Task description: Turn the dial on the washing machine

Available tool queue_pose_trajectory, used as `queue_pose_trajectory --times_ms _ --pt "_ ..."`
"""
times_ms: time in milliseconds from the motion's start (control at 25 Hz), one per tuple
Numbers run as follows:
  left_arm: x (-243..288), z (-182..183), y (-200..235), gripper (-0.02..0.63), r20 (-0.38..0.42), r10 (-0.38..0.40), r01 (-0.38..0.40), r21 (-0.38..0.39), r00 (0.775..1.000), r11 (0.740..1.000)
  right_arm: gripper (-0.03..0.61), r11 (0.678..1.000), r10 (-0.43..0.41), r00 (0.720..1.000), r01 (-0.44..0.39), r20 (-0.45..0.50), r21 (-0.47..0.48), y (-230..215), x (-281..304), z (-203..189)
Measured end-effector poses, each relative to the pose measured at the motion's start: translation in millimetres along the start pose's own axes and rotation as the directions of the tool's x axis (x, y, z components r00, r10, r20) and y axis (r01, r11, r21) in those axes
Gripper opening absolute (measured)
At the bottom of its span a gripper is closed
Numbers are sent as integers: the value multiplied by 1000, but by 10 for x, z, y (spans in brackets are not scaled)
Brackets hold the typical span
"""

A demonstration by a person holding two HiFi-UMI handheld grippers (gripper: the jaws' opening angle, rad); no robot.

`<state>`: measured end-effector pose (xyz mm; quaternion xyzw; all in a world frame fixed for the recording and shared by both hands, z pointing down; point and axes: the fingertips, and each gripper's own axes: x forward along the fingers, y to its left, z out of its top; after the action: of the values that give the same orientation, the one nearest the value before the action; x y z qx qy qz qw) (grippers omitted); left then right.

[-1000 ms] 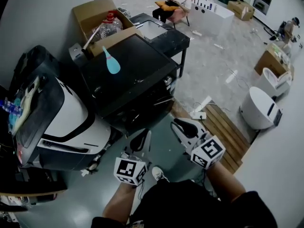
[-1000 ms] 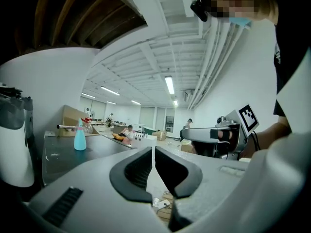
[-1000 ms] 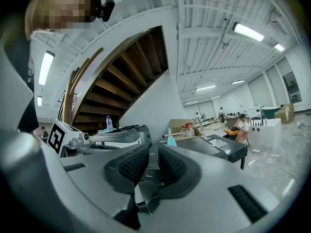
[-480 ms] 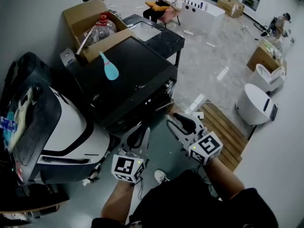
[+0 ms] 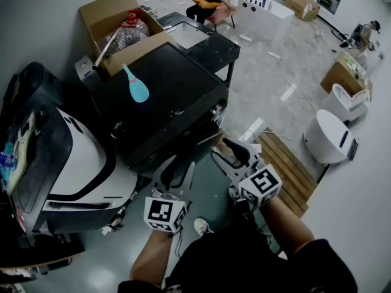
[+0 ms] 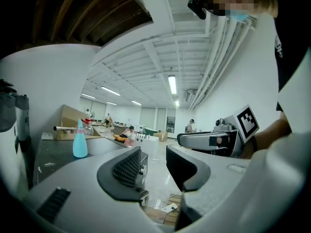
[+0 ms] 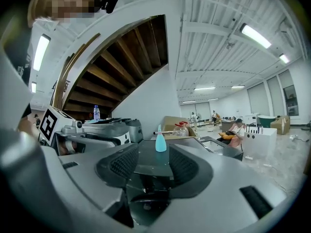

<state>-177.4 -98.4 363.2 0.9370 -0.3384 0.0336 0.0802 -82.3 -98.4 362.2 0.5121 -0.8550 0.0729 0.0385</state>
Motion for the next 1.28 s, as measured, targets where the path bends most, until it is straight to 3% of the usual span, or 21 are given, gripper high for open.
queue_pose_trajectory --times_ms 440,600,880,1280 --pt "913 -199 -70 163 -22 175 -174 14 984 985 242 986 96 994 -102 -51 -132 -1019 313 -353" --pt "1246 -360 -58 163 -46 233 -232 17 971 973 249 987 111 989 -121 -101 -105 -1382 476 -542" --pt "1707 -697 59 163 -119 321 -323 9 939 946 271 976 141 978 -163 -154 -142 -1888 856 -956" --pt "2093 -1171 114 163 -211 378 -393 -31 901 919 288 973 159 958 -193 -239 -129 -2334 1342 -1705"
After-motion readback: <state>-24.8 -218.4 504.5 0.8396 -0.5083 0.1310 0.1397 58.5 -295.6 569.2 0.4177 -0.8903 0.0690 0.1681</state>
